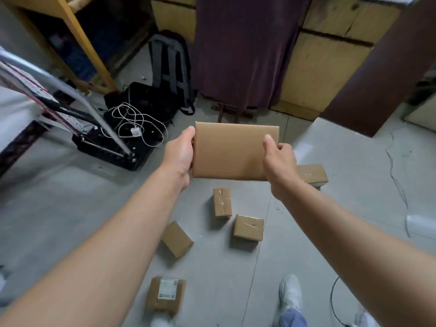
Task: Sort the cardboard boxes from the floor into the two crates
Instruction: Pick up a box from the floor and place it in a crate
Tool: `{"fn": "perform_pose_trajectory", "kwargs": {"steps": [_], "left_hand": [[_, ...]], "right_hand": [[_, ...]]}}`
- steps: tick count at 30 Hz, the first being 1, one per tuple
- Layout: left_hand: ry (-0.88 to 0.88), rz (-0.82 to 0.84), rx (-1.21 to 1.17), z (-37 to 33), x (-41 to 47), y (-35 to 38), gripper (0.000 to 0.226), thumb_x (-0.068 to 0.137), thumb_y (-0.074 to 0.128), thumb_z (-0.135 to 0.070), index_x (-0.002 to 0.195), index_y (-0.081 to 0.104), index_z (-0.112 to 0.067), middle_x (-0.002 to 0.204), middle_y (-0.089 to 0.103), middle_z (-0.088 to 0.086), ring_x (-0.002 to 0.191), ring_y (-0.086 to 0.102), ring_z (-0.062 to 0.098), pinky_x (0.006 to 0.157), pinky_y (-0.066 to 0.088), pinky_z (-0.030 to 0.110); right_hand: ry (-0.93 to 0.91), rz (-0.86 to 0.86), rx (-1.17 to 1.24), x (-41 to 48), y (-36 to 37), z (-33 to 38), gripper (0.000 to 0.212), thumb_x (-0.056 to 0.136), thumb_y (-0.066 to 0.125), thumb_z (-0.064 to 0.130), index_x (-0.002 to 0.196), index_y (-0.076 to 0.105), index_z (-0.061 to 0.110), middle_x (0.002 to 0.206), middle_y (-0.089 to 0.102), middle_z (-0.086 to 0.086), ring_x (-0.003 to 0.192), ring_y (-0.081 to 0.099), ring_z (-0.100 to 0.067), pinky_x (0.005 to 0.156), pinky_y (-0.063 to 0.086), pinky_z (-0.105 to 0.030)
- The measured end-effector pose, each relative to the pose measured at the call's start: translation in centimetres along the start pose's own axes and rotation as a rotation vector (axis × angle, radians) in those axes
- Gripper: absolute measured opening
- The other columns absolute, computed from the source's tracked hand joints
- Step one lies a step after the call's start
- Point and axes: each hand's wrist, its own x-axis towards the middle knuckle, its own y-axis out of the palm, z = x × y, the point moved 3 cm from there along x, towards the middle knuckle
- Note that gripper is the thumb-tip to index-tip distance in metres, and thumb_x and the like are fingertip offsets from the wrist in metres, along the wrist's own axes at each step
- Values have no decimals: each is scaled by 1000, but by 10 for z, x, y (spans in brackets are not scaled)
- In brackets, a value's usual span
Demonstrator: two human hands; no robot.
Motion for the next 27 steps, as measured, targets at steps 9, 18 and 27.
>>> {"fn": "perform_pose_trajectory", "kwargs": {"steps": [9, 18, 27], "left_hand": [[146, 6, -100, -109, -99, -180, 24, 94, 50, -38, 96, 65, -19, 96, 66, 1, 86, 62, 17, 71, 50, 29], [179, -223, -232, -128, -185, -287, 24, 93, 51, -40, 100, 62, -20, 93, 67, 0, 85, 61, 17, 63, 46, 29], [232, -516, -377, -109, -269, -370, 26, 93, 50, -42, 100, 61, -20, 92, 64, 2, 83, 59, 18, 64, 44, 29]], "right_hand": [[-166, 34, 126, -189, 65, 116, 37, 96, 40, 45, 101, 55, 11, 85, 51, 10, 71, 45, -1, 55, 33, -22], [-256, 180, 130, -308, 104, 150, 33, 98, 40, 43, 105, 53, 14, 87, 52, 10, 74, 47, -1, 58, 34, -23], [-374, 461, 71, -389, 142, 161, 28, 98, 40, 44, 103, 51, 18, 85, 50, 13, 74, 47, 0, 56, 33, -21]]}}
